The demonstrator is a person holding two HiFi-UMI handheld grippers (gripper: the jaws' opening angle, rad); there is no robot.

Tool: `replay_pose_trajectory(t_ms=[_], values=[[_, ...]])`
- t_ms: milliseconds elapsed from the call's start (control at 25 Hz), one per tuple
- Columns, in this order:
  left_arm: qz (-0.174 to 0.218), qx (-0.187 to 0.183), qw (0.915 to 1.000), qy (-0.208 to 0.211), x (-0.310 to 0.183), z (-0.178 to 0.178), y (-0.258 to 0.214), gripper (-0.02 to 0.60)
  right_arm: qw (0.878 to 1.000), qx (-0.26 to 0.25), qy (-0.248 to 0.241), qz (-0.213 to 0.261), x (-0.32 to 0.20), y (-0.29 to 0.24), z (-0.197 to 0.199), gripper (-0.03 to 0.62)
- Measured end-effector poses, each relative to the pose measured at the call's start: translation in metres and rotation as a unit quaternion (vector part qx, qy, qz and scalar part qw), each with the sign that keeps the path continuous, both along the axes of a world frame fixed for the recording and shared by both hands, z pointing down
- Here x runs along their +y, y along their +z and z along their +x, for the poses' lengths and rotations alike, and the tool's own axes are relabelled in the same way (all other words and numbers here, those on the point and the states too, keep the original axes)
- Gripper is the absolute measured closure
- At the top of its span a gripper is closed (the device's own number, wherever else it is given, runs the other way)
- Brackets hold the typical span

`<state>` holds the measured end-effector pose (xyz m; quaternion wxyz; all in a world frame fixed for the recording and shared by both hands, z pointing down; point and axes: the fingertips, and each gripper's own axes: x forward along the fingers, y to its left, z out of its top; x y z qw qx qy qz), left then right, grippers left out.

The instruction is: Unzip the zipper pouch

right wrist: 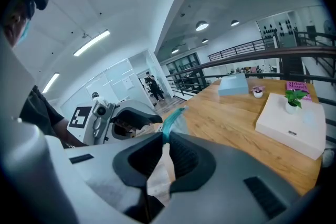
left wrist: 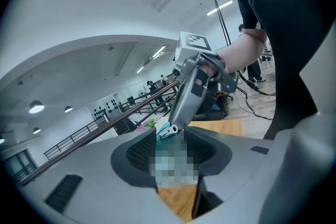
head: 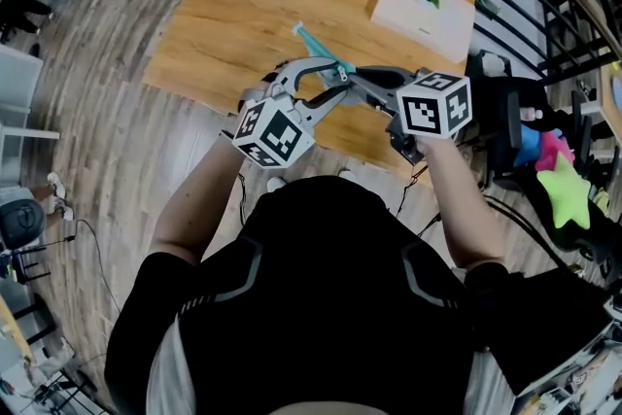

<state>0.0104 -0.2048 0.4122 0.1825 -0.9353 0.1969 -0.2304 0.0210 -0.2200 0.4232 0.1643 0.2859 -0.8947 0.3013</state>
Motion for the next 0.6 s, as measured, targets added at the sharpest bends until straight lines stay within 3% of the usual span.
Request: replay_pose_trajectory(t_ms=[320, 440, 600], values=[[0.033, -0.044, 0.9983, 0.021, 0.007, 0.002, 0.006, 0.471, 1.000, 0.016, -0.015, 0.002, 0.009, 0.003, 0.001, 0.545], [0.010, -0.038, 0.9989, 0.027, 0.012, 0.001, 0.005, 0.480, 1.000, 0.019, -0.024, 0.004, 0.012, 0.004, 0.002, 0.545], [-0.048, 0.004, 0.9987, 0.019, 0.014, -0.002, 0.000, 0.508, 0.999, 0.023, -0.038, 0.006, 0.016, 0.005, 0.002, 0.545]])
